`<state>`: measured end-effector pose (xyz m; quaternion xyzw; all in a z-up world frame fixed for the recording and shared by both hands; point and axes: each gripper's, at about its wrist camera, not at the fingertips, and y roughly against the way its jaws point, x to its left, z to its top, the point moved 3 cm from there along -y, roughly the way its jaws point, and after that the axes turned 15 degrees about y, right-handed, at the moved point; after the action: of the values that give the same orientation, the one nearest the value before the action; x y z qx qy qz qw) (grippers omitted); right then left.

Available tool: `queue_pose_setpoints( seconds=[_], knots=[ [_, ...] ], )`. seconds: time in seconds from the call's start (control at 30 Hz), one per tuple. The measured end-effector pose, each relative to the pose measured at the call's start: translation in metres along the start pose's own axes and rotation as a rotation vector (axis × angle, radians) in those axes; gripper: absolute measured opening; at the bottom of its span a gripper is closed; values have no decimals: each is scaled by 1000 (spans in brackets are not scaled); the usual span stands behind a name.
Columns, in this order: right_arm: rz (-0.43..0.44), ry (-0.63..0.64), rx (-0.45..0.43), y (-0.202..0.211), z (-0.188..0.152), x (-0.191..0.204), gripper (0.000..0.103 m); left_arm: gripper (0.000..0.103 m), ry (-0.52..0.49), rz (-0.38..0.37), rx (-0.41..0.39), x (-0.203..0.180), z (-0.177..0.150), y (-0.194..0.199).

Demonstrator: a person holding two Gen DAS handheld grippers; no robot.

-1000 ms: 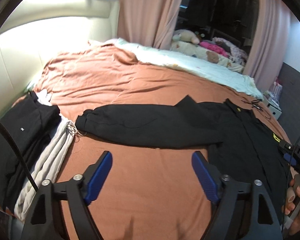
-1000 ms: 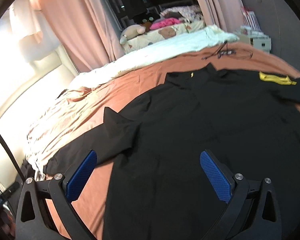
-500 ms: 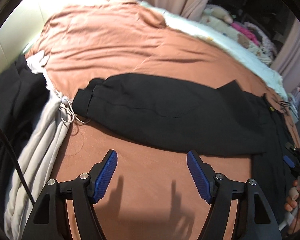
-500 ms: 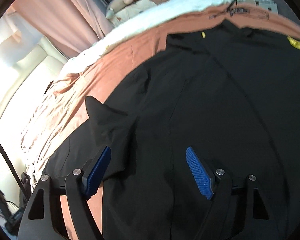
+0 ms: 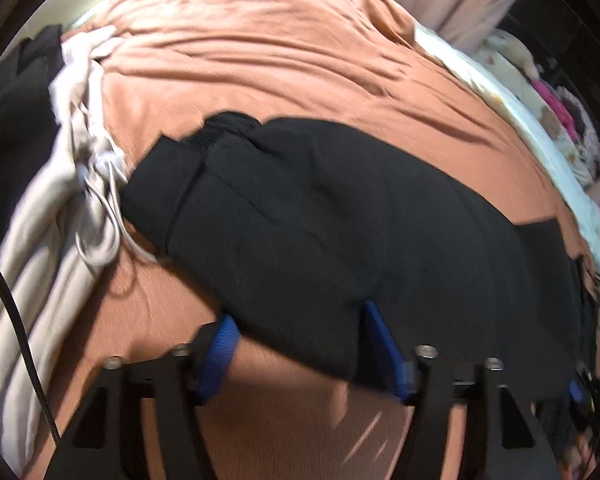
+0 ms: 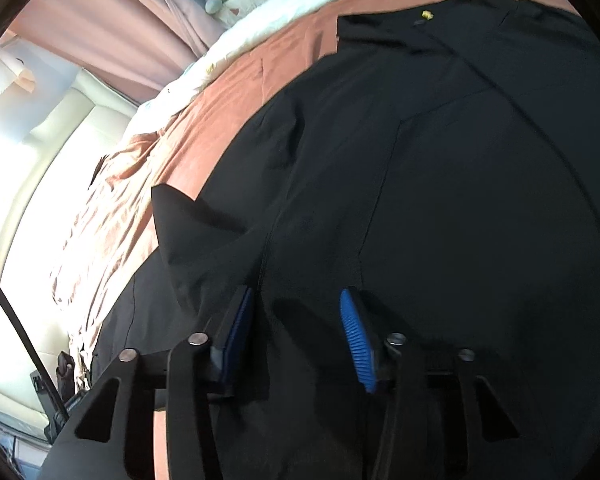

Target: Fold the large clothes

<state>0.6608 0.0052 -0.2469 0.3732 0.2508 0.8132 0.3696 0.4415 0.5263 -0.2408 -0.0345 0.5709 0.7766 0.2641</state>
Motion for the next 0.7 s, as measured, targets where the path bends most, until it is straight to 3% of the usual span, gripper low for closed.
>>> queue_pose_setpoints(
  seconds=[0.03,0.07,0.13,0.43,0.63,0.67,0.7],
  knots=[
    [11,-3,5,-2,-1,-1,37,28,5,24,-12,-2,3,1],
    [19,-4,9,-9,0,1,36,14,12,25,-12,-4,5,2],
    [53,-5,19,-11,-3,1,35,6,25,-1,-23,-9,12,11],
    [93,20,76,-17,-7,10,35,3,-131,-132,-171,-80,39,116],
    [73,-10,31,12,-3,1,35,3,-250,-228,-242,-157,48,190],
    [69,-18,18,18,-2,-1,37,3,-267,-239,-248,-169,47,194],
    [63,-26,1,25,-2,-4,47,3,-290,-257,-256,-184,43,205]
  ],
)
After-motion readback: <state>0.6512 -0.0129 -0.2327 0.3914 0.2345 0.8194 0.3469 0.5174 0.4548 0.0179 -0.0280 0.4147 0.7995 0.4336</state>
